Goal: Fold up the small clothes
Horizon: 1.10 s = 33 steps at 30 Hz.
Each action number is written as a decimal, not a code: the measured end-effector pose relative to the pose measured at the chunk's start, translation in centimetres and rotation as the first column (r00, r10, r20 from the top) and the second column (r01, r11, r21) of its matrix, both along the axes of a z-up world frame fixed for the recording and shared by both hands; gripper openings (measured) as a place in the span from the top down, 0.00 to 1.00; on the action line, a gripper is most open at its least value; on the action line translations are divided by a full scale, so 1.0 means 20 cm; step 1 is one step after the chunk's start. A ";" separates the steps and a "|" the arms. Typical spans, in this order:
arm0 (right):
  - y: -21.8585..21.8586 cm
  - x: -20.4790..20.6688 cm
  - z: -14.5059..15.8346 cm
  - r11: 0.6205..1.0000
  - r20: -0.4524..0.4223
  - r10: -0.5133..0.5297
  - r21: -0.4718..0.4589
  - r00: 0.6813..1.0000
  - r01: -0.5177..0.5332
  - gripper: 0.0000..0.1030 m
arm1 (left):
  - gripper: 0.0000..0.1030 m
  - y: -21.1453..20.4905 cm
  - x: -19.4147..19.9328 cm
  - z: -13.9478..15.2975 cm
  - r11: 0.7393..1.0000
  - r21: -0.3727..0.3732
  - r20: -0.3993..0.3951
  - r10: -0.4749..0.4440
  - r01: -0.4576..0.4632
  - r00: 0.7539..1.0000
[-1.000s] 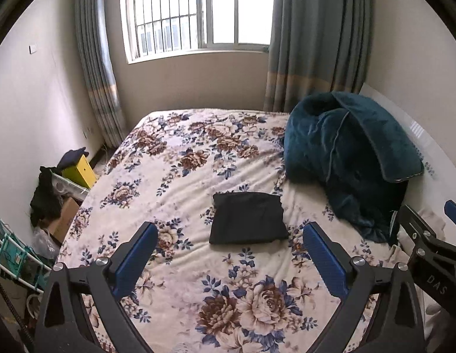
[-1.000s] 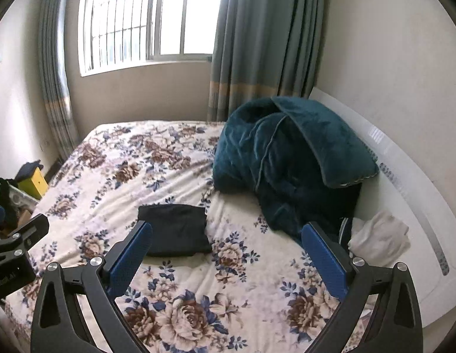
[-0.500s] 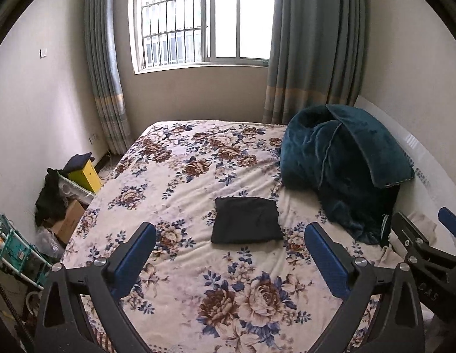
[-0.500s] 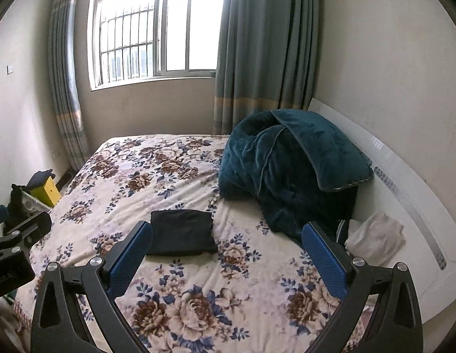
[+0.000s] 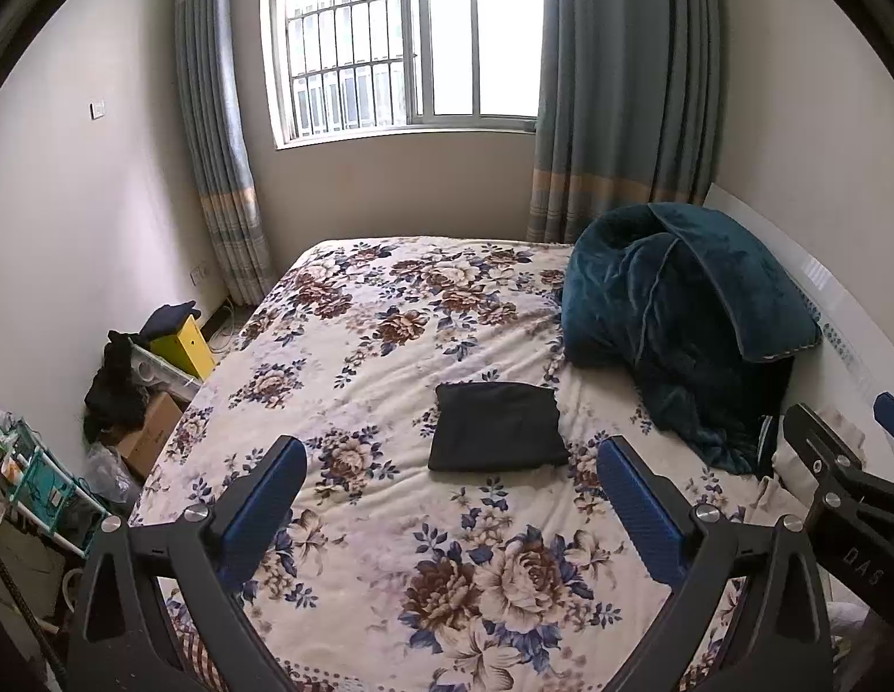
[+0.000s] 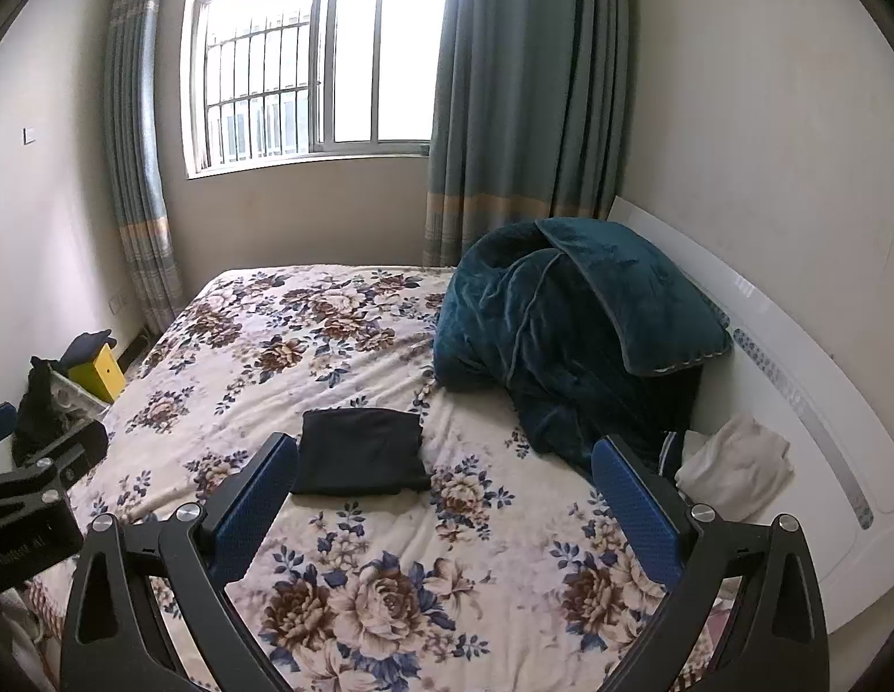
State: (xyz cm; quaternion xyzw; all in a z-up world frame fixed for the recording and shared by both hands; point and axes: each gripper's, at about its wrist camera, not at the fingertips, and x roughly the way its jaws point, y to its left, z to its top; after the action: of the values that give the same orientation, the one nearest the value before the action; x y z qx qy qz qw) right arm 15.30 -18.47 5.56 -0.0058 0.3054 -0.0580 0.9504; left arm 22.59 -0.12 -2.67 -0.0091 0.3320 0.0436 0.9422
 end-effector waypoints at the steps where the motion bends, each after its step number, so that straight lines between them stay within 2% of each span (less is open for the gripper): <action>1: 0.00 -0.01 0.01 1.000 0.002 0.004 -0.001 1.000 -0.004 0.00 | 0.00 0.00 0.00 0.00 1.000 0.002 -0.001 0.000 0.000 1.000; 12: -0.02 0.01 0.07 0.999 0.012 0.034 0.002 0.999 -0.034 0.00 | 0.00 0.00 -0.02 0.02 1.000 0.002 0.005 -0.001 0.001 1.000; 33: -0.01 -0.01 0.07 0.999 0.015 0.032 0.001 0.999 -0.032 0.00 | 0.00 -0.02 -0.03 0.07 1.000 0.011 0.020 0.004 -0.004 1.000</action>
State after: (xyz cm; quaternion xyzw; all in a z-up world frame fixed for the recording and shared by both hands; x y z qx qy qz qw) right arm 15.18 -18.69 6.93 -0.0096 0.2981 -0.0426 0.9535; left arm 21.95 -0.44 -1.26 -0.0049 0.3222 0.0473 0.9455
